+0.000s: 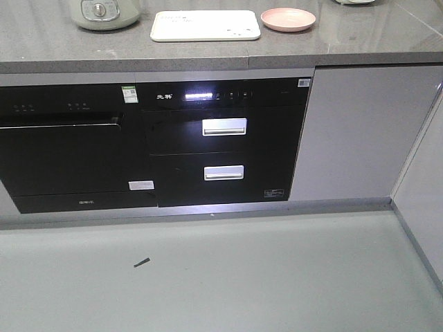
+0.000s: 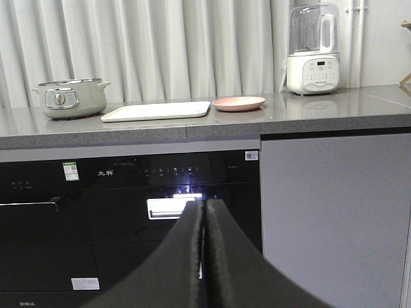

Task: Transfer vegetables to tray and serve
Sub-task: 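Drive the base toward the counter with the pot, tray and plate, then drive closer and align the base in front of the tray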

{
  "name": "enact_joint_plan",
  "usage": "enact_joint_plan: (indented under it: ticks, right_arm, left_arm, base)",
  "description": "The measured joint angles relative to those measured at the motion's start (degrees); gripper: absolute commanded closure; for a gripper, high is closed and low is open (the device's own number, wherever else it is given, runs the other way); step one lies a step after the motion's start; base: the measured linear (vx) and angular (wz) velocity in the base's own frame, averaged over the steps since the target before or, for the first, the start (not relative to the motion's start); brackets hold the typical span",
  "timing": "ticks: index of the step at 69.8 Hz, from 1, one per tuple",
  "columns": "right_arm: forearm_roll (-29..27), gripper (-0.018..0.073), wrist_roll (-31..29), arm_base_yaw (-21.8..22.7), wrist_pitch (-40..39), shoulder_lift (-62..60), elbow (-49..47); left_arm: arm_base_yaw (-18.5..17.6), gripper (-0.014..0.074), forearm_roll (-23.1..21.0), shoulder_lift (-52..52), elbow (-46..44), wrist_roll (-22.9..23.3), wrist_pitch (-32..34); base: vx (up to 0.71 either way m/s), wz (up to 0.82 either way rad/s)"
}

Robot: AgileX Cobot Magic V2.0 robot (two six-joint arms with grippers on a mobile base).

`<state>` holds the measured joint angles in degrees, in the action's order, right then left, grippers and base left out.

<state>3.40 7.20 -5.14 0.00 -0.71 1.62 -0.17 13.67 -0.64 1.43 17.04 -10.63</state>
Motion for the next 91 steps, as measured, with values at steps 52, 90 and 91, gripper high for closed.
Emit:
enact_joint_plan:
  ticks: [52,90,91]
  right_arm:
    - [0.0,0.0562,0.0,0.0,0.0,0.0,0.0]
    - [0.0,0.0562,0.0,0.0,0.0,0.0,0.0]
    - [0.0,0.0562,0.0,0.0,0.0,0.0,0.0]
  left_arm:
    - [0.0,0.0602,0.0,0.0,0.0,0.0,0.0]
    - [0.0,0.0602,0.0,0.0,0.0,0.0,0.0]
    - [0.0,0.0602,0.0,0.0,0.0,0.0,0.0]
  base:
    - [0.1,0.0]
    - [0.1,0.01]
    - [0.1,0.02]
